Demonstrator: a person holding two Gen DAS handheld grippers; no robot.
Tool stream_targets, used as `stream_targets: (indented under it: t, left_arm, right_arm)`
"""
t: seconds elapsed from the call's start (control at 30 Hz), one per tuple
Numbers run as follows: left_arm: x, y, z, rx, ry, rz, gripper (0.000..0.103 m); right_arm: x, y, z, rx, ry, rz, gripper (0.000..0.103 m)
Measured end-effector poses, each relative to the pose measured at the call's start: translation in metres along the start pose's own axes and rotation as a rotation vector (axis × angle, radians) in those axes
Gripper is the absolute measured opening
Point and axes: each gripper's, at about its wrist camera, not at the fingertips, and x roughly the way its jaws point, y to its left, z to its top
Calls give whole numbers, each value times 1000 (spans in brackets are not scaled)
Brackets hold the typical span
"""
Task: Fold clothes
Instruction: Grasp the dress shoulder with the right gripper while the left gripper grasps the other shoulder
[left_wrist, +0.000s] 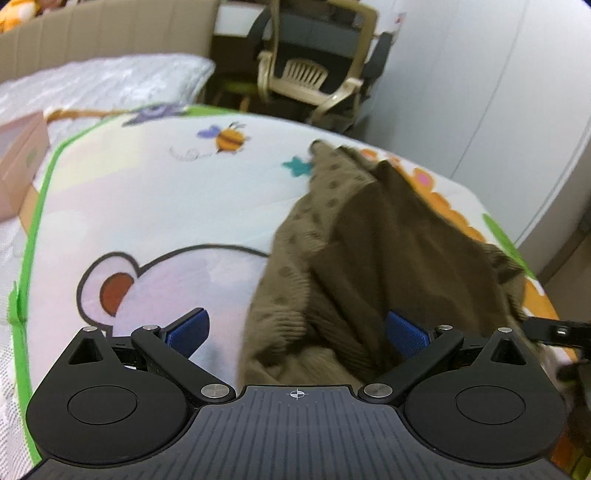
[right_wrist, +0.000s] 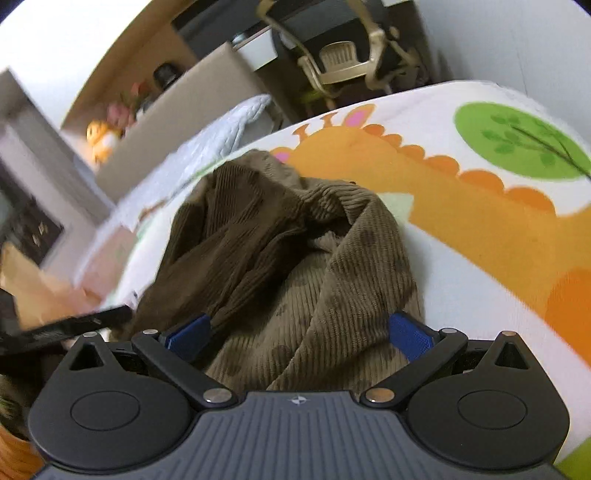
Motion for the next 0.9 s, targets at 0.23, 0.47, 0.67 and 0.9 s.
stream_targets:
  t: [0.23,0.47,0.67,0.9]
  left_arm:
    - [16,18,-3,-80,41,-73,103]
    - [17,18,2,-71,84,-95,103]
    - [20,13,9,-85,37,-136,85]
    - [20,-7,-1,12,41,-79,46]
  right_arm:
    - [-4,17,3,-228,-13,-44,103]
    - [-6,31,43,-438,-191,-148,88]
    - [45,7,86,-300,-83,-116,70]
    - [66,13,58,-365,2,-87,43]
